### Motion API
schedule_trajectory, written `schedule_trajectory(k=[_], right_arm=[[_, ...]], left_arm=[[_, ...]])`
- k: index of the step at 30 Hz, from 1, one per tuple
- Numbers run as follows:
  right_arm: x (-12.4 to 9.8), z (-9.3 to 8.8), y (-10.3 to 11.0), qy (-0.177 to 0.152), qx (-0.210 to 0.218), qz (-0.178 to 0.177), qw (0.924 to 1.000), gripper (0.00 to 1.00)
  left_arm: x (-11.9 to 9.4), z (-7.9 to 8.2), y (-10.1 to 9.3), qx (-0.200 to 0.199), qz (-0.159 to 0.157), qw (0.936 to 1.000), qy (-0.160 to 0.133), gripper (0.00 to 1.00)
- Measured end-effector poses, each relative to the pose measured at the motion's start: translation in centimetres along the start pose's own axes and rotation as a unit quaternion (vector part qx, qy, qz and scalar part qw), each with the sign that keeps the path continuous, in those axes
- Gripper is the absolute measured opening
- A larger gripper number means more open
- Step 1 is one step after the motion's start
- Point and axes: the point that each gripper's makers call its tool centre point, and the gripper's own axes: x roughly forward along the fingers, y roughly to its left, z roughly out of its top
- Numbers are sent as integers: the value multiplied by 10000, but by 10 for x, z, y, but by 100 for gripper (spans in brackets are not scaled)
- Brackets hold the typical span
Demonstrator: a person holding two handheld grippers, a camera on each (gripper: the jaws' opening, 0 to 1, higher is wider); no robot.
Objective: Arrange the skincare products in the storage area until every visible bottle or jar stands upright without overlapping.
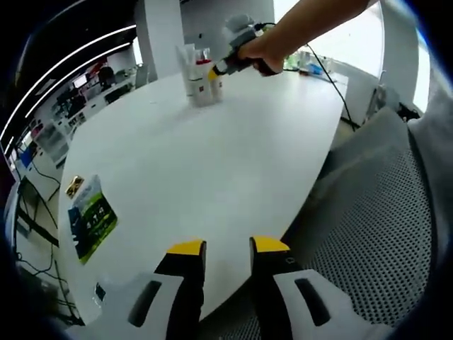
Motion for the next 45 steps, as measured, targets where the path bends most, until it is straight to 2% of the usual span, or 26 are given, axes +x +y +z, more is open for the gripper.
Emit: schedule_trajectory(k=[6, 9, 13, 16, 19, 21, 30, 45], right_arm=[[3, 2, 1, -6, 23, 31, 10000, 15], [6, -8, 1, 389, -173, 62, 9991, 17], [3, -7, 2, 289, 167, 11, 9994, 21], [1, -17, 6, 533, 40, 70, 9985, 19], [0, -24, 6, 627, 99, 76, 9980, 21], [0, -29, 4, 768, -3, 32, 9970, 15], [4, -24, 5, 748, 178, -35, 9970, 14], [9, -22, -1, 833, 118, -109, 9964, 14]], left_arm=[[0, -1, 0, 13, -12, 10000, 28, 21], [0, -1, 0, -18, -8, 10000, 37, 20], [0, -2, 1, -22, -6, 10000, 40, 20], [0, -2, 0, -17, -12, 10000, 43, 19], [0, -3, 0, -32, -24, 10000, 74, 19], [0, -3, -1, -28, -31, 10000, 89, 18], [1, -5, -2, -22, -69, 9999, 133, 16], [0, -6, -2, 4, -77, 9998, 171, 14]])
